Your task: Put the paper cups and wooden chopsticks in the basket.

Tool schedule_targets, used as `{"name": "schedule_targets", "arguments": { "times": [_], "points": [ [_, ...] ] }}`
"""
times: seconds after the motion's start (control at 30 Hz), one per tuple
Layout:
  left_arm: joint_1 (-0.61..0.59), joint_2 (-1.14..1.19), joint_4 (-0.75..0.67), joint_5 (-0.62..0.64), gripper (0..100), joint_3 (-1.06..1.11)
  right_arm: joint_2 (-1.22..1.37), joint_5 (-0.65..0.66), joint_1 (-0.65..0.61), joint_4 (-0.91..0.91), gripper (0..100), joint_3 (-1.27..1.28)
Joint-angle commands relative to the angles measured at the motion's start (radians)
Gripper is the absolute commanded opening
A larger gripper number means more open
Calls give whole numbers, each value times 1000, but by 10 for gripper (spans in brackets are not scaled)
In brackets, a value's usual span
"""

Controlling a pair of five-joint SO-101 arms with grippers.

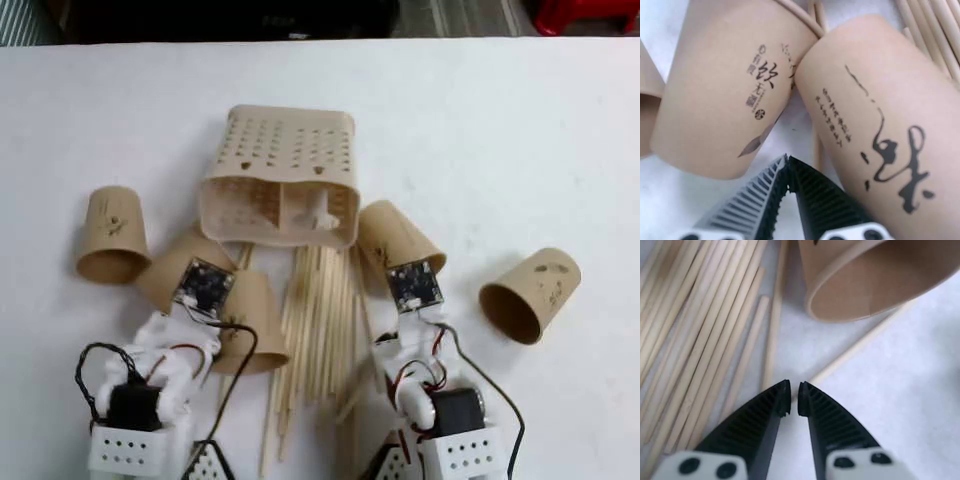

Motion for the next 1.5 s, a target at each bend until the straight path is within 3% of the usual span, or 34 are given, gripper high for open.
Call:
{"name": "schedule_targets", "arguments": {
  "times": [0.0,1.07,1.27,1.47],
  "points": [
    [-4,4,5,-6,25,-5,-10,11,10,4,45,9],
    [4,4,5,0,27,-5,-10,11,10,4,45,9],
    [-4,4,-9,-6,27,-140,-10,11,5,4,46,9],
    [-4,2,-40,-3,27,-135,-10,11,4,4,47,9]
  ]
}}
